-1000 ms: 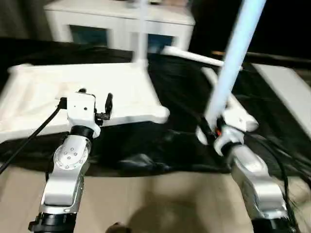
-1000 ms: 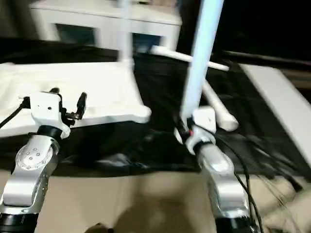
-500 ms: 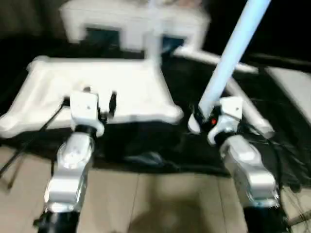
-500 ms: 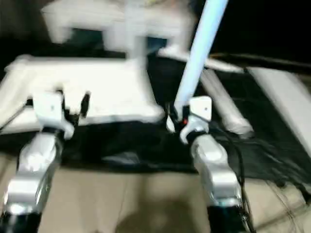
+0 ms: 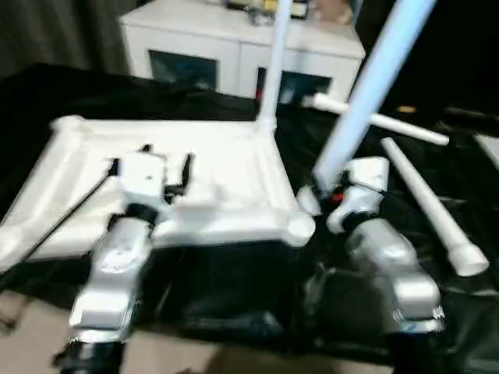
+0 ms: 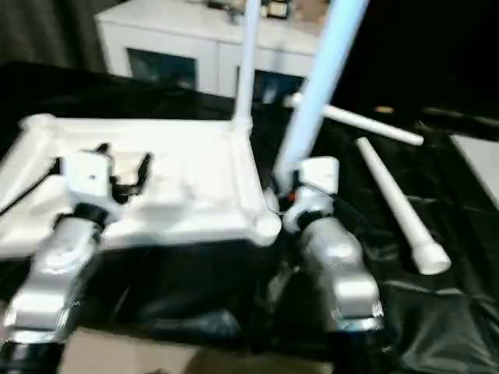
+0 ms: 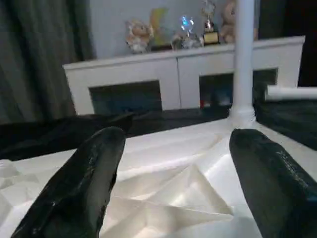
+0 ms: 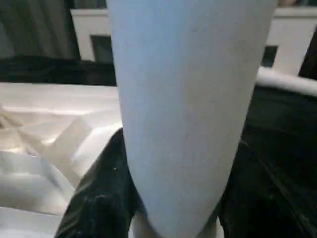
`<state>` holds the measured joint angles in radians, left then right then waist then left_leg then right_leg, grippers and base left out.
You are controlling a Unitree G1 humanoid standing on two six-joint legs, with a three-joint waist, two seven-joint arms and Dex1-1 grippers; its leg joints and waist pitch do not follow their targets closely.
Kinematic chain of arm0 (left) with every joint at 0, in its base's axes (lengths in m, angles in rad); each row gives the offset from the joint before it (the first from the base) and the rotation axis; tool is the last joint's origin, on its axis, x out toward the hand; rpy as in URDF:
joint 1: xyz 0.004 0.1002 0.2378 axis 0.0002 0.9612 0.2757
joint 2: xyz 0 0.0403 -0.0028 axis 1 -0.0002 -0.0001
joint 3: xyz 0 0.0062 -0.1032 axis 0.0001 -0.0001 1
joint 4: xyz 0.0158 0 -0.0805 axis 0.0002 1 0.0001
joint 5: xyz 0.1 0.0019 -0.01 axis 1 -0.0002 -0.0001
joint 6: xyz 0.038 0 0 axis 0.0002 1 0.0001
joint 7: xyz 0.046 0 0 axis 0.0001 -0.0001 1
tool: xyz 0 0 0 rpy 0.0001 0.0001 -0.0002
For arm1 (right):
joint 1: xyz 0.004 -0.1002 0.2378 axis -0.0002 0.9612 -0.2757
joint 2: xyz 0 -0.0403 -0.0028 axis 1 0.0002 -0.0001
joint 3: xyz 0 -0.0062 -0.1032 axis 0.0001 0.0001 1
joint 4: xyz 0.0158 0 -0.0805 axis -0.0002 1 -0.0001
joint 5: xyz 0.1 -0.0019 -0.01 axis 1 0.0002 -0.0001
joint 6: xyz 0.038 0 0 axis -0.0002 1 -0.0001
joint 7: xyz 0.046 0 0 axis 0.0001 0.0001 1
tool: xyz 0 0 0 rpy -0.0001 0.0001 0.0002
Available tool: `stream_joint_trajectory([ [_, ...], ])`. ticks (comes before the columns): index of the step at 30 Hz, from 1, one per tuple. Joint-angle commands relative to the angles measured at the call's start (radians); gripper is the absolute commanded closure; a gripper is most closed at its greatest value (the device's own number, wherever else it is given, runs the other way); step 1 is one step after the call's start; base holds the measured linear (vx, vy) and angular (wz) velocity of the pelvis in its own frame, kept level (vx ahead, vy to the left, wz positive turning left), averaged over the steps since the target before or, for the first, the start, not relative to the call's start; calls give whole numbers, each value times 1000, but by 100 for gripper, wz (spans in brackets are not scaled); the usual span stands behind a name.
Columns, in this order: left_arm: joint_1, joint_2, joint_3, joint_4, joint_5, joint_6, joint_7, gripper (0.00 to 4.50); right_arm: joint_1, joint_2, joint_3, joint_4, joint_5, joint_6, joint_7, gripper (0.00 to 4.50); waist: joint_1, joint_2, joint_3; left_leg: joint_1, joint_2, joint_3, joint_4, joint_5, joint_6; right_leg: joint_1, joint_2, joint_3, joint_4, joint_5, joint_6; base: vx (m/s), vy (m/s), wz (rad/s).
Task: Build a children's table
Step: Move to table
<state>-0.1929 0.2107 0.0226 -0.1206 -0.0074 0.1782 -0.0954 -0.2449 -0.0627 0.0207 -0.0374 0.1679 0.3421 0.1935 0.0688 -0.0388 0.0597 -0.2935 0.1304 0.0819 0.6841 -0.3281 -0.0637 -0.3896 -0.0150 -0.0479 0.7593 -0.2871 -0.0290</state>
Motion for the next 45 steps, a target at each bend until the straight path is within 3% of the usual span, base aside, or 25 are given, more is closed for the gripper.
stream_joint_trajectory([
  [1, -5, -15, -35, -9, -10, 8, -28, 66, -10, -29, -37, -21, 6, 0, -3, 264, -38, 51, -63, 103, 143, -112, -184, -174, 115, -86, -52, -22, -8, 5, -9, 156, 57, -5],
  [2, 16, -8, -57, -26, -84, 13, -126, 66, -12, -31, -41, -22, 20, 7, 15, 264, -58, 37, -73, 123, 112, -98, -165, -24, 247, -102, -62, -32, -28, 72, -3, 176, 22, -3],
  [3, 24, 0, -69, -35, -112, 21, -168, 66, -13, -31, -43, -22, 26, 10, 25, 264, -74, 6, -89, 132, 68, -72, -122, 252, 351, -112, -81, -17, -81, 188, -18, 176, 22, -3],
  [4, 38, 17, -87, -47, -152, 15, -238, 66, -14, -34, -44, -24, 38, 12, 43, 264, -79, -19, -95, 108, 26, -42, -89, 379, 354, -89, -99, 2, -122, 283, -45, 181, -31, -6],
  [5, 50, 40, -102, -56, -178, 1, -299, 66, -15, -37, -44, -30, 59, 20, 69, 264, -51, -90, -118, -55, -79, 16, -13, 407, 288, 92, -149, 104, -147, 542, -135, 182, -29, 11],
  [6, 50, 40, -102, -56, -179, 1, -300, 66, -15, -37, -44, -30, 59, 20, 69, 264, -19, -85, -117, -135, -15, -21, 38, 271, 213, 162, -280, 201, -127, 1099, -320, 182, -29, 11],
  [7, 61, 73, -117, -64, -198, 3, -362, 66, -15, -50, -39, -42, 89, 39, 113, 264, 2, -80, -117, -150, 10, -22, 1, 282, 107, 162, -214, 173, -81, 1581, -336, 116, -10, 20],
  [8, 67, 97, -127, -68, -209, 7, -406, 66, -16, -61, -34, -51, 111, 55, 146, 264, 6, -76, -116, -148, 7, -14, -21, 306, 70, 156, -168, 147, -72, 1669, -320, 0, 0, 0],
  [9, 70, 133, -144, -67, -209, 10, -458, 66, -18, -81, -28, -59, 142, 86, 196, 264, -10, -33, -96, -124, 9, 1, -92, 425, 22, 107, -82, 77, -71, 1457, -245, 0, 0, 0],
  [10, 71, 156, -154, -66, -207, 13, -494, 66, -19, -95, -23, -64, 162, 106, 229, 264, -28, 2, -85, -87, 31, 3, -94, 498, 6, 64, -40, 41, -90, 1013, -185, -119, -51, -14],
  [11, 71, 156, -154, -66, -207, 13, -494, 66, -19, -95, -23, -64, 162, 106, 229, 264, -32, 8, -85, -67, 52, 2, -89, 491, -6, 47, -41, 34, -101, 794, -177, 0, 0, 0],
  [12, 76, 189, -170, -70, -220, 30, -556, 66, -21, -117, -15, -66, 170, 114, 264, 264, -36, 12, -81, -48, 72, 3, -100, 415, -14, 42, -64, 39, -128, 498, -188, 0, 0, 0],
  [13, 83, 239, -195, -73, -227, 58, -632, 66, -23, -152, 1, -67, 173, 122, 313, 264, -32, 8, -75, -47, 73, 7, -110, 328, -24, 44, -70, 44, -143, 386, -190, 0, 0, 0],
  [14, 85, 280, -213, -70, -234, 89, -694, 66, -27, -178, 13, -67, 177, 133, 351, 264, -21, 0, -53, -47, 76, 30, -138, 2, -59, 49, -83, 61, -173, 68, -172, -82, -19, 6],
  [15, 85, 283, -215, -70, -235, 91, -699, 66, -27, -180, 13, -67, 178, 135, 354, 264, -16, -1, -44, -44, 79, 38, -148, -92, -68, 43, -86, 66, -183, -44, -163, -82, -19, 6],
  [16, 81, 333, -235, -63, -252, 130, -776, 66, -33, -218, 31, -73, 194, 159, 414, 264, -11, -7, -37, -27, 78, 47, -155, -219, -70, 32, -93, 71, -205, -266, -130, -97, -22, 8],
  [18, 59, 365, -250, -42, -277, 157, -826, 66, -39, -246, 41, -83, 212, 184, 458, 264, -8, -10, -37, -25, 79, 49, -158, -232, -64, 31, -103, 78, -219, -396, -96, -80, -26, 7],
  [20, 22, 372, -263, 2, -257, 145, -836, 93, -48, -254, 39, -83, 221, 207, 468, 264, -6, -11, -43, -33, 82, 54, -162, -150, -52, 31, -105, 78, -218, -350, -85, -60, -26, 4],
  [26, -90, 347, -270, 157, -142, 41, -801, 154, -72, -250, 37, -63, 214, 202, 456, 264, -5, -11, -51, -39, 80, 58, -164, -141, -62, 27, -104, 72, -217, -324, -75, -21, -8, 1],
  [31, -136, 348, -296, 209, -139, 24, -851, 186, -74, -244, 41, -52, 210, 180, 447, 264, -5, -9, -57, -47, 83, 60, -164, -101, -63, 31, -103, 71, -202, -187, -112, 0, 0, 0],
  [34, -149, 357, -319, 227, -133, 16, -890, 204, -72, -239, 39, -50, 212, 173, 446, 264, -3, -9, -66, -51, 81, 63, -157, -17, -51, 38, -102, 70, -188, -34, -140, 17, 3, 0],
  [38, -187, 375, -371, 272, -127, -12, -992, 242, -68, -225, 21, -45, 214, 167, 442, 264, 0, -6, -80, -58, 73, 70, -141, 158, -9, 45, -94, 66, -162, 252, -186, 0, 0, 0],
  [39, -193, 374, -373, 283, -121, -27, -1000, 248, -67, -223, 19, -44, 214, 163, 438, 264, -2, -8, -75, -61, 74, 71, -144, 144, -3, 45, -95, 65, -165, 254, -197, 0, 0, 0],
  [41, -206, 365, -369, 311, -115, -45, -1013, 260, -62, -221, 20, -40, 214, 154, 431, 264, -2, -6, -71, -59, 78, 72, -148, 69, -15, 45, -101, 66, -172, 163, -199, 0, 0, 0],
  [45, -218, 363, -371, 329, -104, -53, -1017, 290, -54, -216, 21, -41, 212, 144, 424, 264, -2, -6, -63, -54, 83, 71, -155, -15, -42, 41, -104, 67, -185, 14, -178, 0, 0, 0],
])
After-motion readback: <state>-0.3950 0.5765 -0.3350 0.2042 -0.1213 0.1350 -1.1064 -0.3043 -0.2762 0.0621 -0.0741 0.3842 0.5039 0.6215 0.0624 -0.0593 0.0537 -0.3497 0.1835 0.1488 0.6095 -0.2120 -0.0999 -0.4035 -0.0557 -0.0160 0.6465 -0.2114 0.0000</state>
